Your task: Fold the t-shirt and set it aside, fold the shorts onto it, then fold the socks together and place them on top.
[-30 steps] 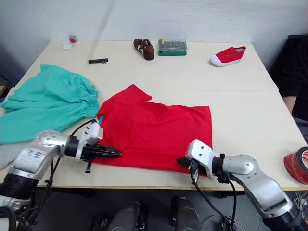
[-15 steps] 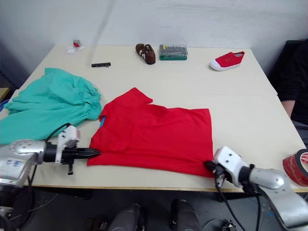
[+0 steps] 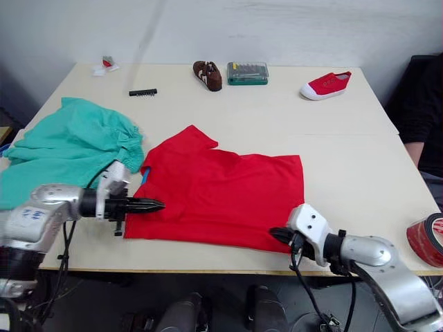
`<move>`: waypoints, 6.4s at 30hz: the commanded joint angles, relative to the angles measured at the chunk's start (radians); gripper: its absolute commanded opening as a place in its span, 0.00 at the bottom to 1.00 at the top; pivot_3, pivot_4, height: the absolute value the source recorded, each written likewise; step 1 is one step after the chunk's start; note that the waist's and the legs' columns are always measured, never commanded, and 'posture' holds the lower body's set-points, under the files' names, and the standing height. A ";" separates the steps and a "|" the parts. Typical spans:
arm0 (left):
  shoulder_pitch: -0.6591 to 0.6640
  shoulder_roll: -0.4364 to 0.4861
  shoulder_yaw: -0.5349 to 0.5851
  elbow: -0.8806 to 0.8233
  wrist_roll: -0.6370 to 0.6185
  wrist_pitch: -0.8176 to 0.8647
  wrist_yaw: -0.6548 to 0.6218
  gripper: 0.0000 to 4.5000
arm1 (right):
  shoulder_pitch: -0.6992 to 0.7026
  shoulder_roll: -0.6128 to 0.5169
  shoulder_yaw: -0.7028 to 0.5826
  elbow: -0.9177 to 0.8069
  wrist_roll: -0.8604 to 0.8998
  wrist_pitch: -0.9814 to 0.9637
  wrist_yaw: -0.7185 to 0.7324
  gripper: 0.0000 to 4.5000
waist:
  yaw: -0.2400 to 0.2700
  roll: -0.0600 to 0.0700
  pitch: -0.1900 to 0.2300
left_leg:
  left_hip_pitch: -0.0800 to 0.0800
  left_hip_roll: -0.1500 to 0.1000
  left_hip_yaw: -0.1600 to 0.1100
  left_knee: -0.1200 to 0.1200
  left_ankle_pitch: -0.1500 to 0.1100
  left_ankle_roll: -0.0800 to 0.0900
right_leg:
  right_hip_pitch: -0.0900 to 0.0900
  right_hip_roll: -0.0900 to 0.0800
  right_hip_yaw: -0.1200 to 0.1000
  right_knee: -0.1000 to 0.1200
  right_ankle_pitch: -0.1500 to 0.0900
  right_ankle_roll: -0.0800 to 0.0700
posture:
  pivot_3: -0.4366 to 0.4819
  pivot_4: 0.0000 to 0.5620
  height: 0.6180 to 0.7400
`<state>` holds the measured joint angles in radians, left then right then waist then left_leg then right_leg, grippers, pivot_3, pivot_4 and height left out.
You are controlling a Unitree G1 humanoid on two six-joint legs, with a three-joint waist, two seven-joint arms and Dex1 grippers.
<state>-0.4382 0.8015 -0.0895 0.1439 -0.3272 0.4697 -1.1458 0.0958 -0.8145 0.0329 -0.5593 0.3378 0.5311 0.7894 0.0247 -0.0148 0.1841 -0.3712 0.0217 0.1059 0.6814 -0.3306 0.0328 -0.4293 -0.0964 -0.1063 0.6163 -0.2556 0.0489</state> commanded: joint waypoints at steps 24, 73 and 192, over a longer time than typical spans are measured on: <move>0.324 0.235 0.203 -0.219 0.033 -0.222 -0.107 0.90 | 0.295 -0.091 -0.242 -0.093 -0.097 -0.206 0.097 0.43 | 0.001 0.004 0.003 | 0.001 0.004 -0.001 -0.003 -0.004 -0.007 | -0.001 0.002 -0.001 -0.002 -0.003 -0.004 | 0.48 0.27 1.00; 0.509 0.254 0.167 -0.183 0.020 -0.303 -0.182 0.01 | 0.336 -0.144 -0.209 0.160 -0.158 -0.549 0.283 0.00 | -0.002 0.008 0.000 | 0.005 0.005 0.003 -0.014 -0.004 -0.003 | 0.001 0.003 -0.002 -0.007 -0.008 -0.002 | 0.48 0.27 1.00; -0.193 0.017 0.164 0.487 0.124 -0.295 -0.284 0.20 | -0.342 -0.010 0.034 0.750 -0.353 -1.055 -0.015 0.36 | -0.051 -0.001 0.006 | -0.009 -0.002 0.015 0.002 0.011 -0.002 | -0.015 -0.002 0.005 0.011 0.004 0.007 | 0.48 0.27 1.00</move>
<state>-0.6285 0.7858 0.0456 0.6777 -0.1590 0.1148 -1.4064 -0.2666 -0.8059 0.1041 0.2664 -0.0862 -0.5740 0.7473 -0.0261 -0.0162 0.1897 -0.3800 0.0204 0.1207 0.6833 -0.3199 0.0306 -0.4444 -0.0985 -0.1015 0.6269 -0.2518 0.0559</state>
